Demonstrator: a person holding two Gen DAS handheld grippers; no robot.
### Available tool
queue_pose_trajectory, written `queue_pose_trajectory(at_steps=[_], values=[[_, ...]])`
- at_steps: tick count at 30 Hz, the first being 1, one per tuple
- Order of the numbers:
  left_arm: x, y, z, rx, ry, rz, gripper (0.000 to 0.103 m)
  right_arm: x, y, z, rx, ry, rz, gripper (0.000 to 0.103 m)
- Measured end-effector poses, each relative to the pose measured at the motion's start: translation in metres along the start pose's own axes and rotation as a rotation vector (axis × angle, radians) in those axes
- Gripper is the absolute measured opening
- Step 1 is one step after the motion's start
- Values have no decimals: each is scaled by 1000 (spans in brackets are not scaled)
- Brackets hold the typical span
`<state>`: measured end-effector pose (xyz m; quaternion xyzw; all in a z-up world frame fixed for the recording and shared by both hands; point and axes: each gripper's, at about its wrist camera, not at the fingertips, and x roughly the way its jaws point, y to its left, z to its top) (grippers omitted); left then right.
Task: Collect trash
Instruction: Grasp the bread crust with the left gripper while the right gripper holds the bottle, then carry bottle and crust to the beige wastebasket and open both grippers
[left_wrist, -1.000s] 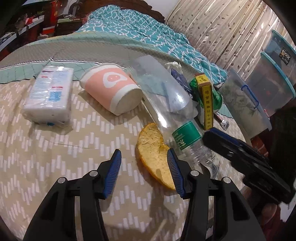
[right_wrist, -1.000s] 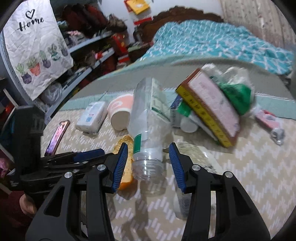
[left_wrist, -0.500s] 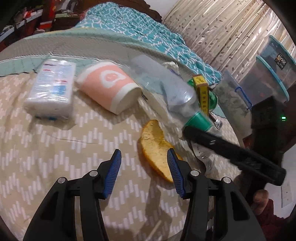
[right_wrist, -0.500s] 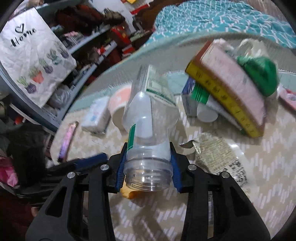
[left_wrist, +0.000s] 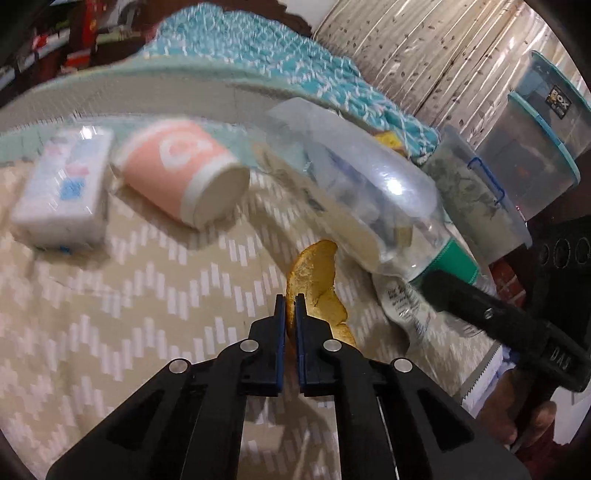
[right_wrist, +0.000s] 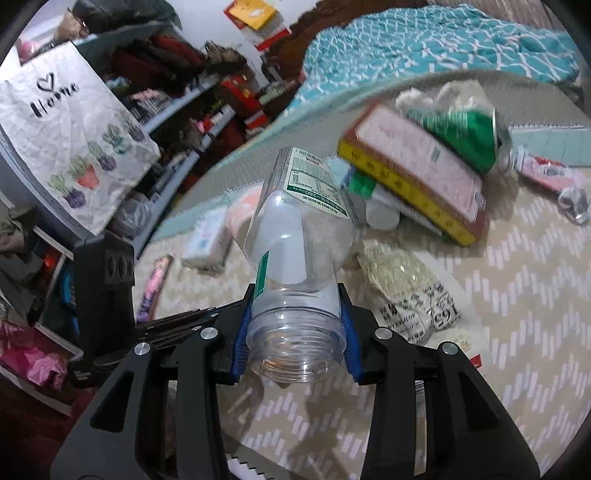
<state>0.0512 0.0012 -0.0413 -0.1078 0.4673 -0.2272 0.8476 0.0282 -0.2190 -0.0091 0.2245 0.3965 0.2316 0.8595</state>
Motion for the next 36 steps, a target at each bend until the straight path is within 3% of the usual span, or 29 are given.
queue_pose_trajectory(at_steps=[3, 8, 12, 15, 19, 22, 26, 31, 36], values=[[-18, -7, 8, 7, -44, -24, 4, -18, 9, 10, -11, -56, 52, 43], [-37, -29, 22, 40, -98, -51, 4, -50, 23, 21, -52, -158, 64, 43], [-33, -55, 38, 98, -103, -60, 4, -82, 6, 24, -22, -262, 9, 43], [-23, -83, 53, 157, -91, -88, 4, -111, -27, 19, 61, -339, -45, 43], [11, -144, 68, 277, -44, -145, 4, -153, -76, 2, 174, -438, -175, 43], [45, -195, 75, 358, 15, -191, 4, -191, -124, -24, 316, -531, -321, 43], [100, -279, 78, 502, 90, -251, 4, -231, -177, -55, 481, -614, -470, 43], [173, -379, 80, 580, 180, -311, 4, -248, -237, -72, 654, -609, -506, 43], [238, -441, 67, 616, 242, -308, 9, -245, -276, -72, 746, -580, -489, 45]])
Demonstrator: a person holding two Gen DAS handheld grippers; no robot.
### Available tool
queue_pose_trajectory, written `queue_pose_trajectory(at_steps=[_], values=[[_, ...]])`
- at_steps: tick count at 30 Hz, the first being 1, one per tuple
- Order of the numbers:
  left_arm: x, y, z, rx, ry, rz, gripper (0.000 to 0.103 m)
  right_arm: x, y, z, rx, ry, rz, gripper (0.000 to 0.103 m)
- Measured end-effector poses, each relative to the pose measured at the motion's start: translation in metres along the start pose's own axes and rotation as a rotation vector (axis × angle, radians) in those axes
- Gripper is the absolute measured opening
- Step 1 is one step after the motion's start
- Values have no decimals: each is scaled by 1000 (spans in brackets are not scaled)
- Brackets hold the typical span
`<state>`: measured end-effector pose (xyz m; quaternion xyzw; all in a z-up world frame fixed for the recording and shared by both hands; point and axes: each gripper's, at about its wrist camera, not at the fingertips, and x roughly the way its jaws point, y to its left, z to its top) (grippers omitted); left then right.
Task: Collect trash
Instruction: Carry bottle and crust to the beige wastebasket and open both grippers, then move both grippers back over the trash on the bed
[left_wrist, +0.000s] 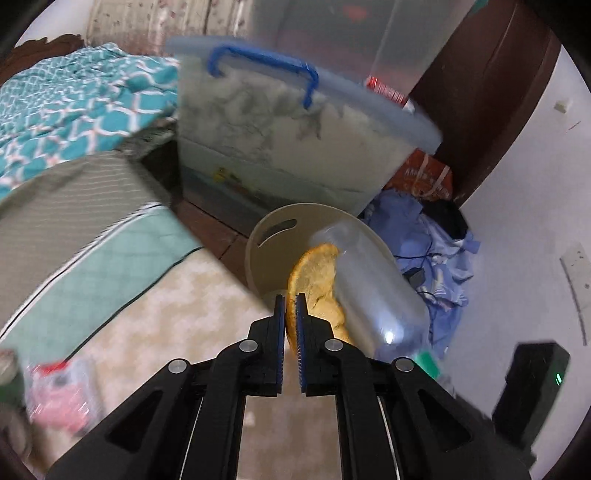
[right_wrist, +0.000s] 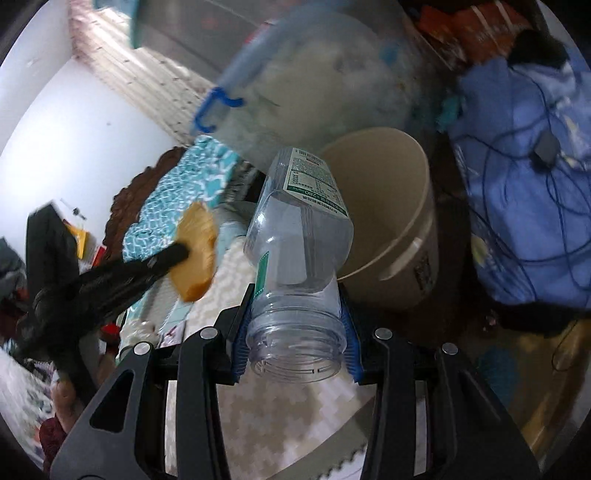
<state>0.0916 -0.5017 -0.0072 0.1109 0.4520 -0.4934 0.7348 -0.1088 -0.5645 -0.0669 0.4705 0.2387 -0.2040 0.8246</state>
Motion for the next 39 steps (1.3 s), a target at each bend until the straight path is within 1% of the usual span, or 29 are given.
queue_pose_trajectory(at_steps=[1, 2, 3, 4, 6, 8, 11, 12, 14, 15, 17, 18, 21, 23, 24, 25, 28, 29, 31, 33, 34, 35, 36, 37, 38, 39], values=[[18, -5, 6, 12, 19, 19, 28, 6, 0, 3, 12, 14, 0, 50], [23, -11, 7, 16, 28, 42, 52, 6, -1, 1, 15, 11, -2, 61], [30, -12, 7, 14, 30, 79, 55, 3, -5, 1, 11, -5, -4, 64], [30, -11, 7, 6, 28, 90, 52, 1, 0, 2, -12, -33, -12, 65], [18, -9, 4, -11, 7, 61, 52, -5, 5, 4, -49, -73, -18, 65], [-5, -5, -2, -18, -34, 51, 52, -10, 11, 2, -65, -117, -4, 65], [-53, 1, -22, -19, -85, 12, 52, -14, 22, -6, -100, -137, 23, 65], [-71, 3, -34, -14, -104, 6, 52, -14, 28, -10, -116, -135, 34, 65], [-101, 9, -60, -1, -126, -5, 52, -11, 40, -19, -150, -109, 66, 61], [-117, 15, -78, 4, -130, -4, 52, -8, 48, -25, -169, -87, 87, 59], [-140, 28, -109, 0, -120, 14, 52, -2, 67, -39, -210, -33, 129, 51], [-153, 40, -127, -17, -111, 28, 52, 2, 74, -45, -225, -7, 147, 49], [-186, 83, -173, -122, -88, 84, 52, 19, 102, -67, -275, 85, 205, 41], [-207, 113, -202, -206, -90, 126, 50, 28, 119, -83, -309, 138, 234, 41], [-217, 126, -214, -247, -97, 147, 49, 33, 130, -93, -329, 170, 249, 41], [-232, 144, -231, -308, -114, 177, 49, 39, 141, -103, -354, 201, 261, 41], [-257, 176, -258, -428, -155, 224, 49, 51, 164, -127, -412, 269, 275, 41], [-266, 186, -266, -467, -174, 231, 49, 57, 176, -138, -433, 305, 284, 42], [-279, 198, -277, -510, -209, 235, 49, 65, 195, -152, -463, 338, 294, 43], [-283, 200, -283, -515, -224, 236, 49, 69, 218, -161, -511, 355, 307, 45], [-284, 200, -284, -510, -226, 241, 49, 70, 229, -165, -535, 356, 314, 49], [-284, 200, -284, -506, -225, 243, 49, 70, 251, -171, -590, 349, 327, 51], [-284, 199, -288, -503, -224, 240, 49, 70, 267, -177, -632, 343, 330, 56], [-283, 199, -289, -500, -224, 234, 49, 69, 281, -183, -670, 340, 331, 63], [-283, 198, -292, -500, -226, 230, 49, 71, 301, -190, -724, 331, 333, 68], [-283, 198, -295, -505, -229, 226, 49, 74, 323, -199, -785, 310, 329, 76]])
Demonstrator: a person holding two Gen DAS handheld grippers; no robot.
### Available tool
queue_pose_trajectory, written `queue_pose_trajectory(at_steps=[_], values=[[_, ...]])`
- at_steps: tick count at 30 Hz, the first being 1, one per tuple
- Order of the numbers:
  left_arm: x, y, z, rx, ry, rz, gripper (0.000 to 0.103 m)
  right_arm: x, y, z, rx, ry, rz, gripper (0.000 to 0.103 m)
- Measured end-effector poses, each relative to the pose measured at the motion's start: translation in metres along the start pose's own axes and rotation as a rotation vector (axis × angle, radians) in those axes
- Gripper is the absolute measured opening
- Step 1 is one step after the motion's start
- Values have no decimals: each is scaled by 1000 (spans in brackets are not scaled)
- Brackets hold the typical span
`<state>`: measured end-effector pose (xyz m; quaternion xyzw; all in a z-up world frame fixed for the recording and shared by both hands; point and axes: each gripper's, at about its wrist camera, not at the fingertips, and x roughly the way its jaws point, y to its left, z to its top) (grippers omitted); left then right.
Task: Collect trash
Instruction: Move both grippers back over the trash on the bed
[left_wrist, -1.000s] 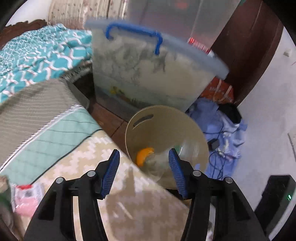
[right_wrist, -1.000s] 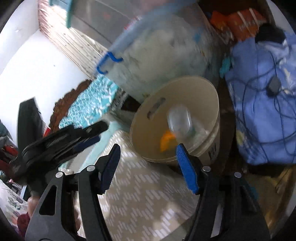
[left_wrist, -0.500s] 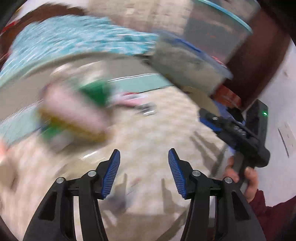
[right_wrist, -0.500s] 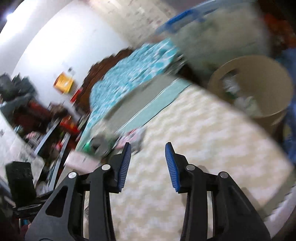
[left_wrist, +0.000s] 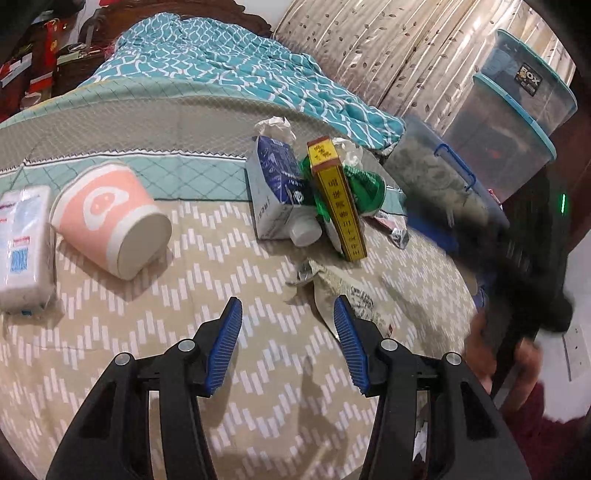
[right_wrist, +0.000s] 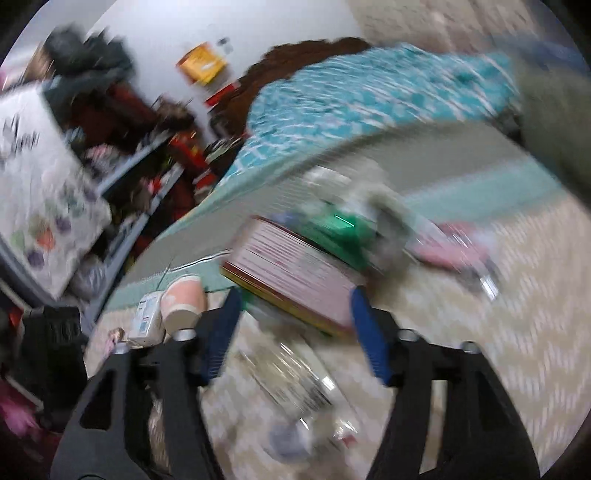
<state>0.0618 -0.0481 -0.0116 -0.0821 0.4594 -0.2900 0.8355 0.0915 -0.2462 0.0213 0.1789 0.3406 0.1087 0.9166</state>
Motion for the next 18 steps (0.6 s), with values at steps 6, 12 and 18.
queue_pose_trajectory(at_steps=[6, 12, 18], values=[[2, 12, -9, -54, 10, -35, 49, 60, 46, 24, -273, 31, -217, 81], [0, 13, -6, -40, 4, -43, 49, 19, -5, 19, -101, 12, -153, 31], [17, -1, 11, -31, 27, -105, 49, -68, -94, -33, 185, -69, -174, 29]])
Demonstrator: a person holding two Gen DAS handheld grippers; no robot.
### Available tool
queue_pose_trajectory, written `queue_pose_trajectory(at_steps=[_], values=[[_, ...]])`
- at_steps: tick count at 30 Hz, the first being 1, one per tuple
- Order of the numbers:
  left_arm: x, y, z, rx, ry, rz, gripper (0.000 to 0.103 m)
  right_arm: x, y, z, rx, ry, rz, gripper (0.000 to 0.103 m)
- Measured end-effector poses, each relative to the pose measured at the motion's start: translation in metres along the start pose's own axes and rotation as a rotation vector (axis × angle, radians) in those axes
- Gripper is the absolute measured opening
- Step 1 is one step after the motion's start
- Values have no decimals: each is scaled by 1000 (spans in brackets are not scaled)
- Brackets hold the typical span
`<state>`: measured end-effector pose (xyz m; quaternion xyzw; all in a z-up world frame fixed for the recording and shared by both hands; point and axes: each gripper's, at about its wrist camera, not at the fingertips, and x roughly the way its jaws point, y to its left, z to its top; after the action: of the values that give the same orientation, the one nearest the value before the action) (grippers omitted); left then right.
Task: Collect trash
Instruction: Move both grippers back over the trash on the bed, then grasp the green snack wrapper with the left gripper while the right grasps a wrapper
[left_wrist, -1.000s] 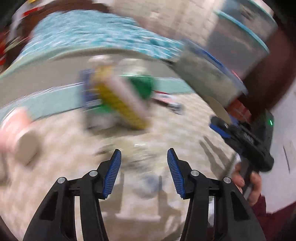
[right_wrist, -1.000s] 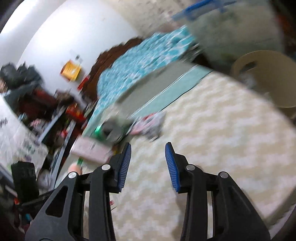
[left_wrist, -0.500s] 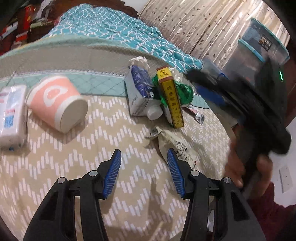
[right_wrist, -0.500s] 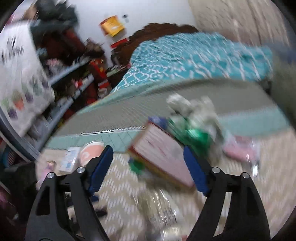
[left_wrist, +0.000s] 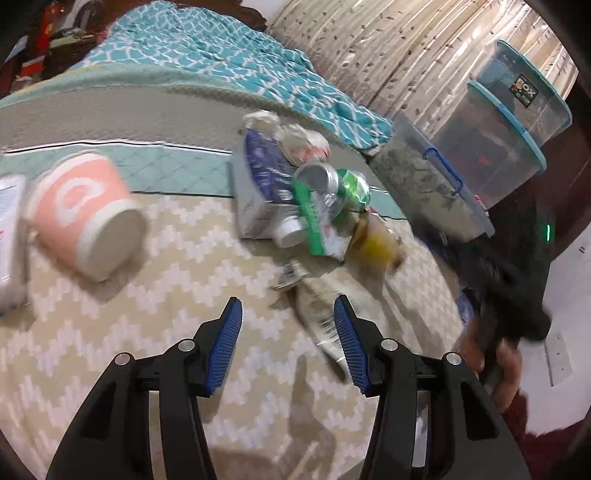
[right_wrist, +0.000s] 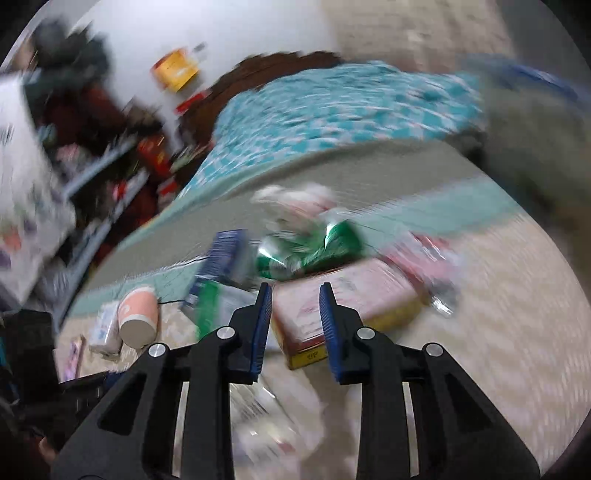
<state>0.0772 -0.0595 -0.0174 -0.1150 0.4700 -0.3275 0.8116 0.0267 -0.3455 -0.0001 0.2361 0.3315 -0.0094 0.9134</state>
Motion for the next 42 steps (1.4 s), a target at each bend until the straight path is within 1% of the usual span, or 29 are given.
queue_pose_trajectory(at_steps=[1, 4, 6, 8, 9, 10, 12, 13, 19, 21, 22, 23, 24, 27, 29, 30, 31, 33, 34, 35, 36, 37, 38, 40, 41, 42], values=[[5, -5, 2, 7, 8, -18, 49, -11, -17, -8, 35, -3, -19, 30], [17, -19, 7, 44, 25, -19, 49, -30, -57, -29, 119, -6, -74, 32], [27, -28, 12, 61, 40, -16, 50, -35, -72, -39, 150, -5, -111, 32], [36, -34, 17, 73, 48, -11, 50, -34, -88, -41, 187, 8, -118, 35], [39, -35, 20, 78, 50, -6, 50, -35, -93, -43, 198, 10, -114, 40], [45, -36, 25, 76, 54, -2, 50, -33, -95, -41, 210, 8, -106, 48], [53, -35, 33, 56, 61, -8, 50, -27, -91, -36, 202, -5, -92, 59], [57, -34, 37, 42, 62, -10, 50, -26, -87, -34, 193, -8, -87, 61], [74, -29, 46, -35, 100, -38, 50, -1, -52, -23, 96, 21, -23, 63], [72, -30, 46, -45, 111, -52, 50, 6, -45, -23, 77, 34, -8, 63], [68, -32, 46, -44, 107, -59, 53, 8, -42, -22, 70, 37, -3, 63], [65, -32, 47, -45, 100, -61, 57, 9, -42, -22, 64, 37, -6, 63], [60, -33, 48, -47, 85, -64, 59, 10, -42, -21, 63, 35, -11, 63], [55, -33, 55, -51, 70, -74, 60, 14, -52, -18, 92, 39, -25, 63], [60, -34, 59, -42, 75, -55, 59, 14, -57, -18, 118, 48, -11, 63], [64, -35, 60, -39, 82, -55, 57, 12, -55, -19, 116, 52, 11, 63], [67, -37, 61, -36, 87, -55, 53, 10, -48, -21, 94, 63, 35, 63], [73, -39, 62, -28, 98, -34, 35, 10, -36, -27, 61, 111, 103, 63], [76, -40, 61, -22, 107, -25, 17, 11, -31, -31, 60, 141, 149, 62], [78, -39, 60, -26, 115, -29, 4, 15, -23, -38, 61, 190, 218, 58], [79, -36, 58, -36, 118, -37, 4, 19, -16, -46, 57, 239, 260, 57], [77, -34, 57, -46, 112, -42, 3, 25, -8, -54, 46, 278, 275, 54], [76, -34, 56, -45, 108, -42, 3, 30, -2, -61, 33, 299, 277, 53], [69, -32, 52, -44, 100, -42, 3, 31, 9, -67, -4, 276, 249, 53], [65, -32, 51, -42, 98, -43, 3, 33, 20, -69, -43, 285, 248, 53], [61, -32, 49, -39, 94, -41, 3, 35, 26, -69, -50, 296, 268, 52]])
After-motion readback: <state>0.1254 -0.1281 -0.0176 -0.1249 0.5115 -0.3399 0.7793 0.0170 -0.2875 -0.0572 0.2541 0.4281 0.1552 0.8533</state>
